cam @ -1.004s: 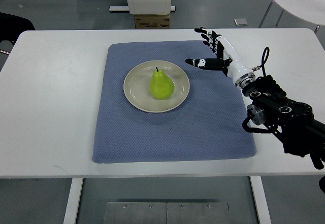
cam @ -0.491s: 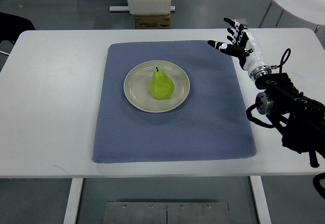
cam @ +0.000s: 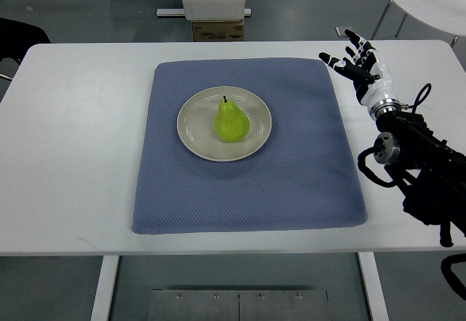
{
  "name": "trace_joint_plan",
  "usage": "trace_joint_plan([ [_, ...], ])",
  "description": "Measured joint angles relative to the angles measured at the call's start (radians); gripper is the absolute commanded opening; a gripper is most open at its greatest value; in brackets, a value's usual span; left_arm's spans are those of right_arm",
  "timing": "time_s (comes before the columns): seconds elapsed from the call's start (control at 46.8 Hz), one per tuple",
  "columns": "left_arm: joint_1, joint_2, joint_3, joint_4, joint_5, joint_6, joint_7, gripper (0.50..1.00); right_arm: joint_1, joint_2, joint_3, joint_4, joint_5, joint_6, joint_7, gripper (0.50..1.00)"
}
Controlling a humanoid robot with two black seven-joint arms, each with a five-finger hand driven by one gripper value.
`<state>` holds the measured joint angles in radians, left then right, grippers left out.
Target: Place pear on plate with right hand
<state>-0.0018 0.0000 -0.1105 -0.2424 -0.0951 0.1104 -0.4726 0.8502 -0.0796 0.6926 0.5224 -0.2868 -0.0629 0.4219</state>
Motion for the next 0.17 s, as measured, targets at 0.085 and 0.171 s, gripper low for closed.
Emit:
trace_joint_plan([
  [0.085, 0.000, 0.000, 0.000, 0.000, 0.000, 0.000, 0.000, 1.000, -0.010, 0.007, 0.005, 0.002, 0.000, 0.000, 0.000, 1.000],
  [0.171, 0.000, 0.000, 0.000, 0.000, 0.000, 0.000, 0.000, 1.000, -0.017, 0.007, 0.005, 0.002, 0.000, 0.000, -0.001, 1.000],
])
